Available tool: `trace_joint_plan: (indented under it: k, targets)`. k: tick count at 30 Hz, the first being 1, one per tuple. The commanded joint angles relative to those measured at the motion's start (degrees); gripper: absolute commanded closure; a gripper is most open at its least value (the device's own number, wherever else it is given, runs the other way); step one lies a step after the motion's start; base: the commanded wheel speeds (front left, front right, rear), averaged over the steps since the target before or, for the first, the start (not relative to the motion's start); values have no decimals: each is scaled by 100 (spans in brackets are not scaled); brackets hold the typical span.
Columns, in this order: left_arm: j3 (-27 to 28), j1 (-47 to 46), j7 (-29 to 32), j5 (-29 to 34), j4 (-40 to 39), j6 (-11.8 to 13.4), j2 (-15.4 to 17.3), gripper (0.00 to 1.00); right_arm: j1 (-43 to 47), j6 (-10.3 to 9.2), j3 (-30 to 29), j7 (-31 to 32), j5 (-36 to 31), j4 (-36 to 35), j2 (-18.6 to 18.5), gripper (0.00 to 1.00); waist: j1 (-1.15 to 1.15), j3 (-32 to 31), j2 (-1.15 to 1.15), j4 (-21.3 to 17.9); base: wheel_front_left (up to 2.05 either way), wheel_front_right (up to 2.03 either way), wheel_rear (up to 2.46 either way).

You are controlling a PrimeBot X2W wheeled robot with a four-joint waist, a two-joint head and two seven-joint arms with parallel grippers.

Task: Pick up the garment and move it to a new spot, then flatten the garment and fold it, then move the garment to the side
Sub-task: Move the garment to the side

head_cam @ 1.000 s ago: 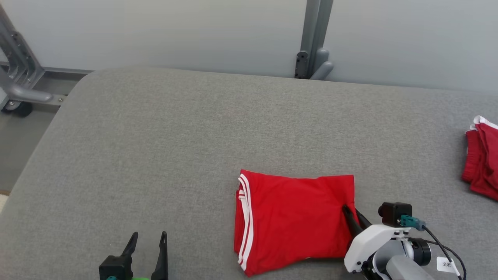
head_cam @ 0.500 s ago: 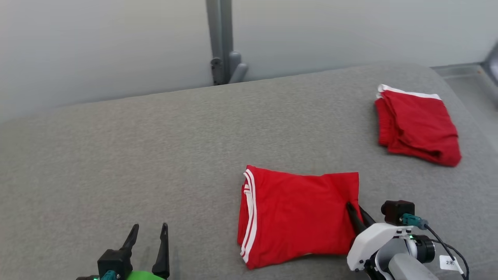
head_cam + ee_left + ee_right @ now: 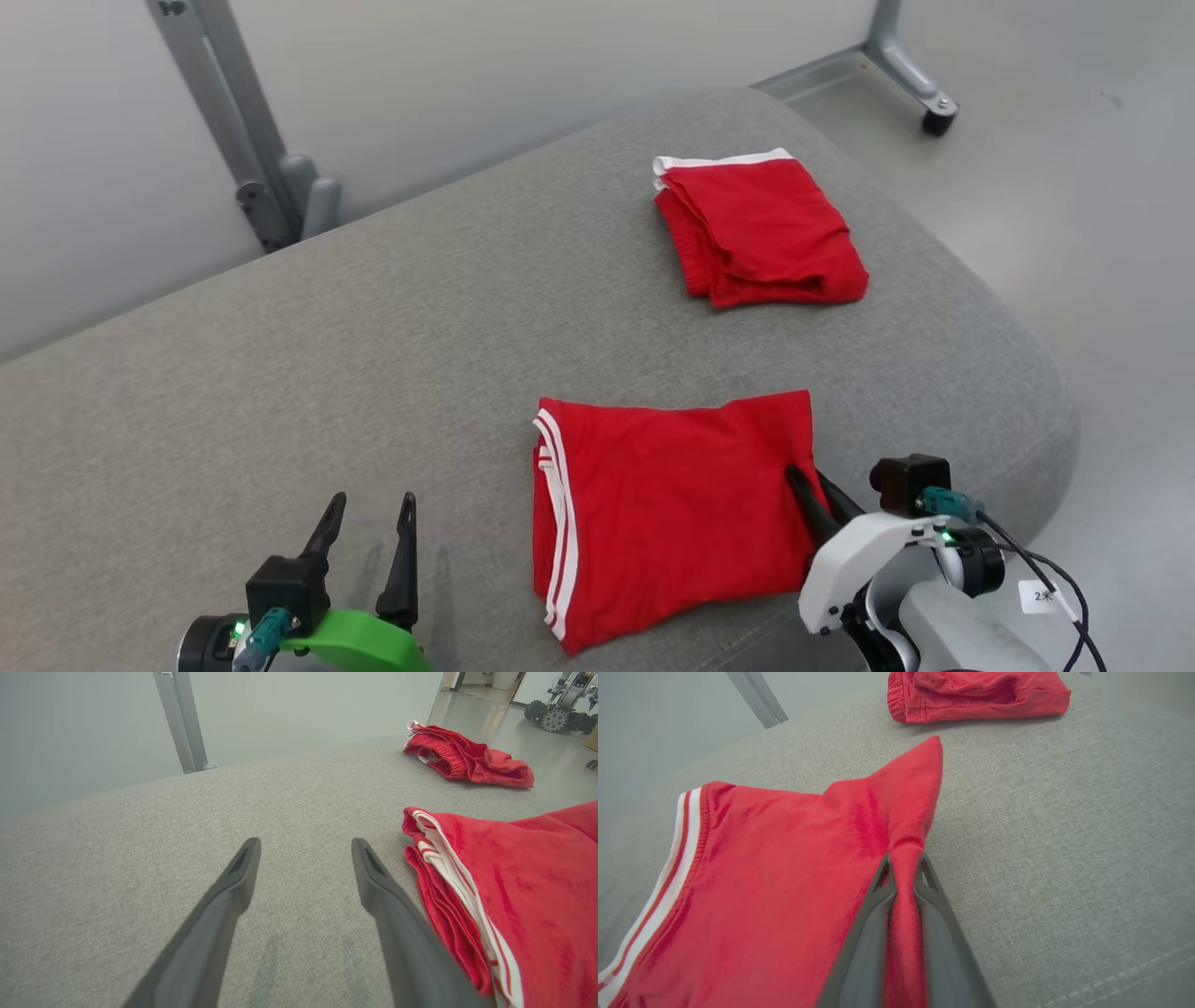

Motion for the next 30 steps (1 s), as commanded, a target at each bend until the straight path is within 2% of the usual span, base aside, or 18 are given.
trace_joint_plan:
  k: [1, 6, 16, 18, 21, 30]
  targets:
    - [-3, -70, 2, 40, 16, -20, 29, 0, -94, -10, 45, -22, 23, -49, -18, 100, 0, 264, 0, -537, 0, 0, 0]
    - [-9, -92, 3, 73, 37, -26, 30, 0, -351, -10, 333, -22, -14, -104, -47, 100, 0, 389, 0, -392, 0, 0, 0]
    - [141, -383, 3, 378, 7, -96, 43, 0, -1608, -10, 511, -22, -147, -87, -149, 100, 0, 1044, 0, 610, 0, 0, 0]
    - [198, -459, 3, 423, 50, -110, 70, 0, -2080, -10, 280, -22, -196, 13, -283, 100, 0, 1212, 0, 885, 0, 0, 0]
    - [233, -526, 3, 489, 0, -123, 86, 0, -2462, -10, -45, -22, -287, 161, -440, 100, 0, 1332, 0, 1092, 0, 0, 0]
    - [289, -615, 3, 597, -139, -160, 101, 0, -3089, -10, -1317, -19, -929, 694, -1328, 100, 0, 1458, 0, 1330, 0, 0, 0]
